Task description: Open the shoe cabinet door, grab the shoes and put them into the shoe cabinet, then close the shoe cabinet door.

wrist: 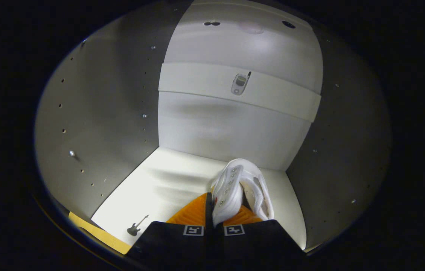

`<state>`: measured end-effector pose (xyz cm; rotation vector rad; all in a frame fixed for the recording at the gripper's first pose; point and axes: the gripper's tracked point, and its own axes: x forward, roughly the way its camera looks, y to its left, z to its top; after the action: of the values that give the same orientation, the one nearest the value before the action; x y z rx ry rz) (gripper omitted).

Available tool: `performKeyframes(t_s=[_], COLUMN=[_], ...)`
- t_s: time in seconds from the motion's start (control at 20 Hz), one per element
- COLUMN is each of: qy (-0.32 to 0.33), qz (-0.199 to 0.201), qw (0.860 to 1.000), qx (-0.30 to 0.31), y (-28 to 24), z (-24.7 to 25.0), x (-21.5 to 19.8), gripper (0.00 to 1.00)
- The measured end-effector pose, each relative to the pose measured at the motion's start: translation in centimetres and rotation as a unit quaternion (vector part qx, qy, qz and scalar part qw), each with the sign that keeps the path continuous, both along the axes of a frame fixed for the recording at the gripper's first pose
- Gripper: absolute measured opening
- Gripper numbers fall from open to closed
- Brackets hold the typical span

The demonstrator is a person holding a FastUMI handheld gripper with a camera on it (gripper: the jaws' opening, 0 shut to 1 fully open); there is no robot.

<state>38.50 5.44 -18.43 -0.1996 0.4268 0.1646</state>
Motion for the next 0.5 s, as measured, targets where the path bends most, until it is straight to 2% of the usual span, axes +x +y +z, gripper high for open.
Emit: performKeyframes(t_s=[0.25,0.35,0.5], qy=[0.007,0.024,0.038], qz=[-0.02,-0.016,-0.014], qw=[1.0,0.999,0.998], qx=[-0.009,0.021,0.05], y=[0.6,1.5,2.0], z=[-0.7,-0.9,-0.5], x=[-0.1,-0.6,-1.7], gripper=[0.09,0.18,0.48])
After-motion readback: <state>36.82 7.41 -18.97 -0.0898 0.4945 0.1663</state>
